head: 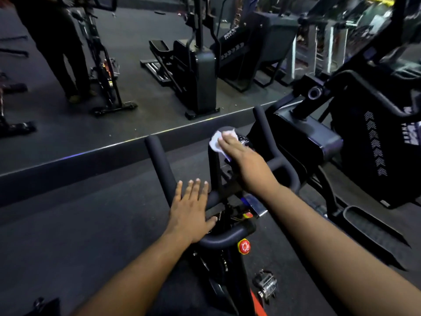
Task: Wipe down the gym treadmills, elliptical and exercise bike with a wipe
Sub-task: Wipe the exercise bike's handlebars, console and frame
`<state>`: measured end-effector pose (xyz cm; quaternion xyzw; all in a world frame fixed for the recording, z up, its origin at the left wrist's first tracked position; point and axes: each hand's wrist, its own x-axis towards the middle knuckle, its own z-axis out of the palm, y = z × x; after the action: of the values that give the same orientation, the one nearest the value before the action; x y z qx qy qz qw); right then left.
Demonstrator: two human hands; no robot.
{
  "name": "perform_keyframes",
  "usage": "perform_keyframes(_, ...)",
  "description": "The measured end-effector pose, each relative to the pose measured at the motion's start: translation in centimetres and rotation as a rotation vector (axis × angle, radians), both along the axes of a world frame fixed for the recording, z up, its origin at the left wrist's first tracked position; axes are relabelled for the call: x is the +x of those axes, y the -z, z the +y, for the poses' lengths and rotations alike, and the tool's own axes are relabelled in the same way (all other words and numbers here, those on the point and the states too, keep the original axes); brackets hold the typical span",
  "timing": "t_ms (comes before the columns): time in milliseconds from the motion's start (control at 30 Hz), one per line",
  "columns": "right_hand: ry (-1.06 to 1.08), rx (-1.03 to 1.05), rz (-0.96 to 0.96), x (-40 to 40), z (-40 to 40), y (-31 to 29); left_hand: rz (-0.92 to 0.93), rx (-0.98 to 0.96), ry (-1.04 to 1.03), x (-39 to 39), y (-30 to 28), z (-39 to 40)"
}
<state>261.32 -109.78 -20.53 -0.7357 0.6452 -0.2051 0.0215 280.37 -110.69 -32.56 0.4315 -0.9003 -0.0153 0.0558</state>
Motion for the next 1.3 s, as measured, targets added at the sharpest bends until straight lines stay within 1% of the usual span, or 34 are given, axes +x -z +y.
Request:
perform_keyframes(100,-0.024,0.01,0.196,1.4,-3.8,0.5,0.039,0.003,0.011,0.1,0.3,0.0)
perform_keyframes(167,-0.057,0.088,0.361,2.4,-5.0,2.4,0.054,-0.006,0.002,0.3,0.5,0.0)
perform_keyframes(200,-0.044,0.126,0.421,2.7,-5.0,3.5,0.051,-0.008,0.002,0.3,0.5,0.0)
perform_keyframes(233,-0.02,0.131,0.44,2.7,-4.6,4.8,0.05,-0.004,0.003,0.4,0.4,0.0)
perform_keyframes(367,-0.036,0.188,0.274,2.2,-0.5,8.7,0.085,-0.013,-0.005,0.2,0.6,-0.1)
perform_keyframes(400,-0.062,0.187,0.24,1.9,0.6,8.9,0.089,-0.01,-0.001,0.0,0.6,-0.1)
perform_keyframes(500,-0.198,0.334,0.144,0.3,3.6,7.9,0.086,-0.004,-0.013,-0.3,0.8,-0.4)
perform_keyframes(567,-0.245,0.293,0.097,-0.4,3.3,6.6,0.062,-0.005,-0.019,-0.2,0.7,-0.5)
perform_keyframes(633,-0.194,0.169,0.046,-0.9,1.4,5.5,0.037,-0.007,-0.014,-0.4,0.7,-0.5)
perform_keyframes(700,-0.131,0.072,0.03,-0.5,-0.8,5.3,0.017,-0.015,-0.026,-0.3,0.6,-0.4)
perform_keyframes(767,-0.137,0.084,0.084,0.4,-2.1,6.1,-0.01,-0.019,-0.04,-0.4,0.5,-0.3)
perform_keyframes(833,-0.168,0.097,0.164,0.7,-1.7,7.7,-0.011,-0.039,-0.051,-0.4,0.4,-0.2)
perform_keyframes(867,-0.179,0.108,0.164,0.6,-1.0,8.4,-0.005,-0.046,-0.048,-0.4,0.5,-0.1)
perform_keyframes(900,-0.19,0.125,0.145,0.3,-0.2,8.9,0.007,-0.044,-0.046,-0.4,0.6,-0.1)
perform_keyframes(1000,-0.312,0.255,0.081,-1.2,2.8,8.9,0.015,-0.006,-0.062,-0.5,0.6,-0.1)
perform_keyframes(1100,-0.405,0.357,0.029,-3.0,4.0,7.2,-0.014,0.035,-0.067,-0.6,0.4,-0.2)
perform_keyframes(1133,-0.415,0.341,-0.019,-3.5,3.9,6.3,-0.025,0.053,-0.069,-0.7,0.2,-0.3)
perform_keyframes(1167,-0.398,0.277,-0.1,-4.0,3.8,5.1,-0.033,0.072,-0.072,-0.9,-0.1,-0.4)
perform_keyframes(1233,-0.305,0.036,-0.278,-4.8,3.3,3.2,-0.023,0.118,-0.078,-1.7,-0.5,-0.8)
perform_keyframes(1300,-0.167,-0.204,-0.407,-5.7,2.6,2.3,0.019,0.159,-0.084,-3.2,-1.1,-1.4)
